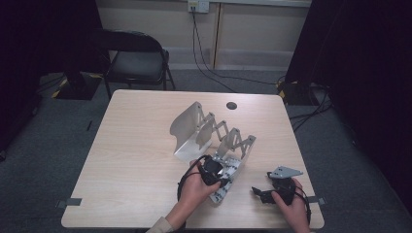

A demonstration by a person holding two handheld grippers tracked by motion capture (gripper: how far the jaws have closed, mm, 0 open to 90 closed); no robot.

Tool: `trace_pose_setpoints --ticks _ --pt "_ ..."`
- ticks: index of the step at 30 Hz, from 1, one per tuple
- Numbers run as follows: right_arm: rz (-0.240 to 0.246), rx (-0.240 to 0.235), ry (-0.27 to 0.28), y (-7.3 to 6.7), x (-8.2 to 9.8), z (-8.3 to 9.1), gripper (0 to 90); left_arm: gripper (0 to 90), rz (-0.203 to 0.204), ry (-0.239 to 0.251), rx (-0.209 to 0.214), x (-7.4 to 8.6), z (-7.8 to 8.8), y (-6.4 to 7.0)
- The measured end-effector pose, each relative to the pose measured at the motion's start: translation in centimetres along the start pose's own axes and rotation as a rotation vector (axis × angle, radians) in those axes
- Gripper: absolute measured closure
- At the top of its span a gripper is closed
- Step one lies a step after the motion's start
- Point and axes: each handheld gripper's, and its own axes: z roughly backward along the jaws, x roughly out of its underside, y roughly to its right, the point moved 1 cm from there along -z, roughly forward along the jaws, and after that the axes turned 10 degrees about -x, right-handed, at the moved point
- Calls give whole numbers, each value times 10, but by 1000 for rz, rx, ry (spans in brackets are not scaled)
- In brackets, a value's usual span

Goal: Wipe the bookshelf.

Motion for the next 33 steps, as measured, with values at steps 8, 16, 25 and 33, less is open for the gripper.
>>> trace_pose_setpoints --ticks 8,16,25,33 --pt "0 0 0 0 0 0 113 769 22 70 -11 -31 45 -4" --pt "0 0 0 0 0 0 113 769 23 134 -31 -65 86 -1" --pt "0 1 1 0 0 0 113 769 19 174 -35 -89 109 7" --pt "-1 1 1 0 0 0 113 769 18 139 -28 -84 96 12"
